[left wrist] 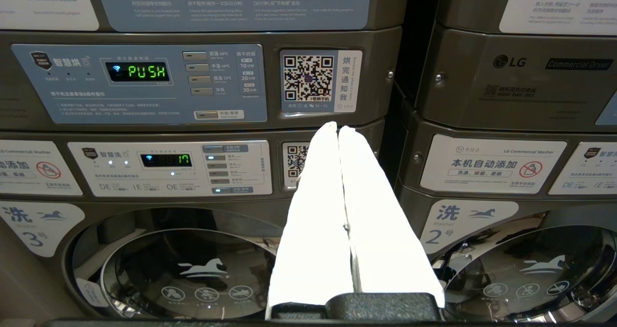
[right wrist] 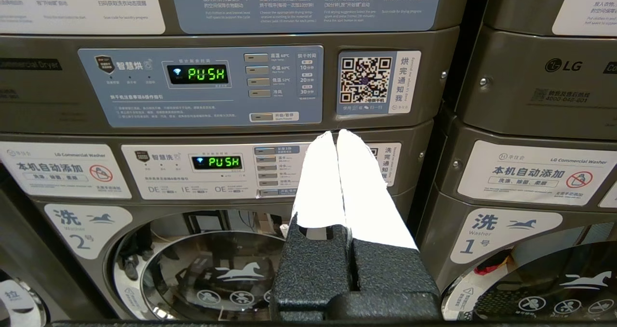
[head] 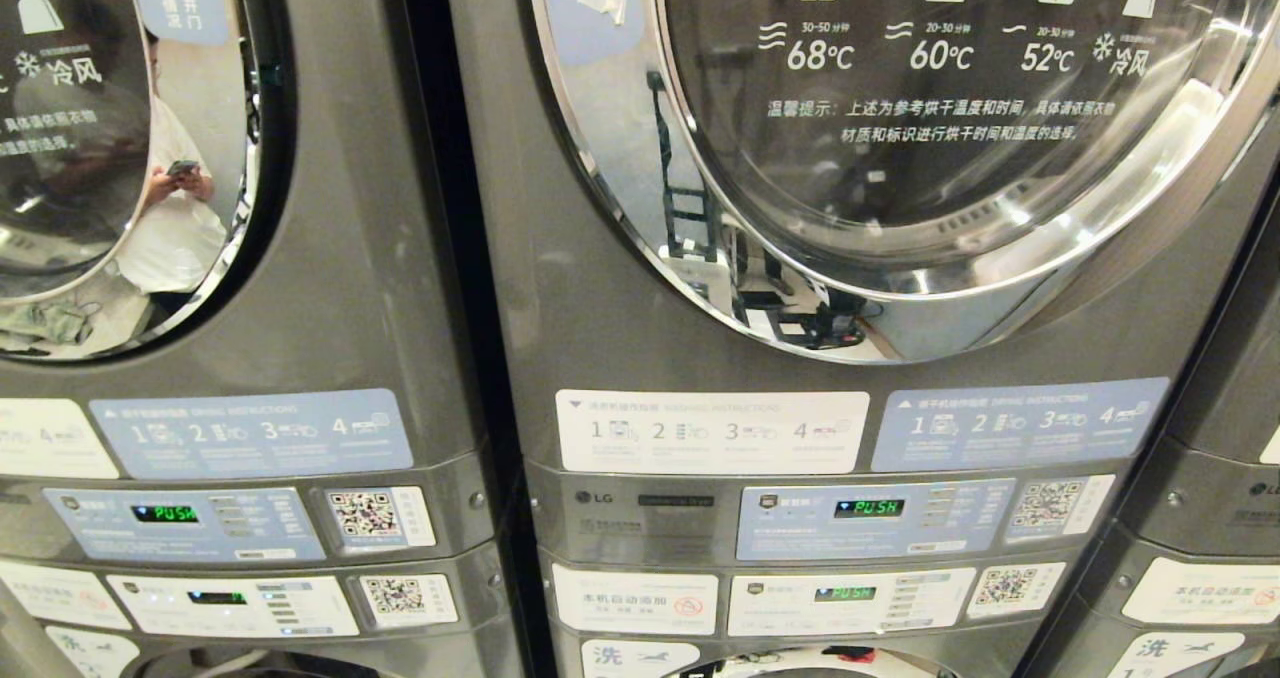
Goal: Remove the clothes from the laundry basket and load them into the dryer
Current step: Open the dryer
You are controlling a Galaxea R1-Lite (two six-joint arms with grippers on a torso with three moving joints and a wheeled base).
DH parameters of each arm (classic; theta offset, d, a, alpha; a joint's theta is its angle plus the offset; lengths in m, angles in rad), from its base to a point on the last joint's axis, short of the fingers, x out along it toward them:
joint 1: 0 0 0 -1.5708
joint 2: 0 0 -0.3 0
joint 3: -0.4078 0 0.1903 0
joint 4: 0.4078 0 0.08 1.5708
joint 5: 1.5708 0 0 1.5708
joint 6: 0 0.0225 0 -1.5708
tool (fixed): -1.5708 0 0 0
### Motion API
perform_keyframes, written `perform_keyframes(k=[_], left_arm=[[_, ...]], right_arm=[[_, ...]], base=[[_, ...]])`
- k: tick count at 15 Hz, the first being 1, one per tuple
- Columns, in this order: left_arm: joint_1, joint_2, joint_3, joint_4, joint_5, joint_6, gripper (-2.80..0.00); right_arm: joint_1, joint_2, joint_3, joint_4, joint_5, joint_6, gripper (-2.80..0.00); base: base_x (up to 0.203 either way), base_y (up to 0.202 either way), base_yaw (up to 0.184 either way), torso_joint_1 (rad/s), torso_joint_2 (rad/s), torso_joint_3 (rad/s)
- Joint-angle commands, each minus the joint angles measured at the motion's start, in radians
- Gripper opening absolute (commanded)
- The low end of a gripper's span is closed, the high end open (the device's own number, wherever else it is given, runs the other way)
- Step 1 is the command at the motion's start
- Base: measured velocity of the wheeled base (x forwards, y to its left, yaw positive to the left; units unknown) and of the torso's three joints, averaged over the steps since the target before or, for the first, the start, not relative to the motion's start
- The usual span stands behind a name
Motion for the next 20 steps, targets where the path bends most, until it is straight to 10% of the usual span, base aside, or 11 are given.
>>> perform_keyframes(k=[1, 10, 16, 17, 20], left_arm=[[0.0, 0.0, 0.0, 0.0, 0.0, 0.0, -2.8], [0.0, 0.0, 0.0, 0.0, 0.0, 0.0, -2.8], [0.0, 0.0, 0.0, 0.0, 0.0, 0.0, -2.8], [0.0, 0.0, 0.0, 0.0, 0.0, 0.0, -2.8], [0.0, 0.0, 0.0, 0.0, 0.0, 0.0, -2.8]], right_arm=[[0.0, 0.0, 0.0, -0.001, 0.0, 0.0, -2.8], [-0.001, 0.064, -0.358, 0.096, 0.128, 0.068, -2.8], [0.0, 0.578, -0.81, 0.278, 0.268, 0.013, -2.8], [0.001, 0.657, -0.875, 0.284, 0.329, -0.012, 0.0], [0.007, 0.784, -0.99, 0.297, 0.572, -0.086, 0.0]], base=[[0.0, 0.0, 0.0, 0.0, 0.0, 0.0], [0.0, 0.0, 0.0, 0.0, 0.0, 0.0], [0.0, 0.0, 0.0, 0.0, 0.0, 0.0], [0.0, 0.0, 0.0, 0.0, 0.0, 0.0], [0.0, 0.0, 0.0, 0.0, 0.0, 0.0]])
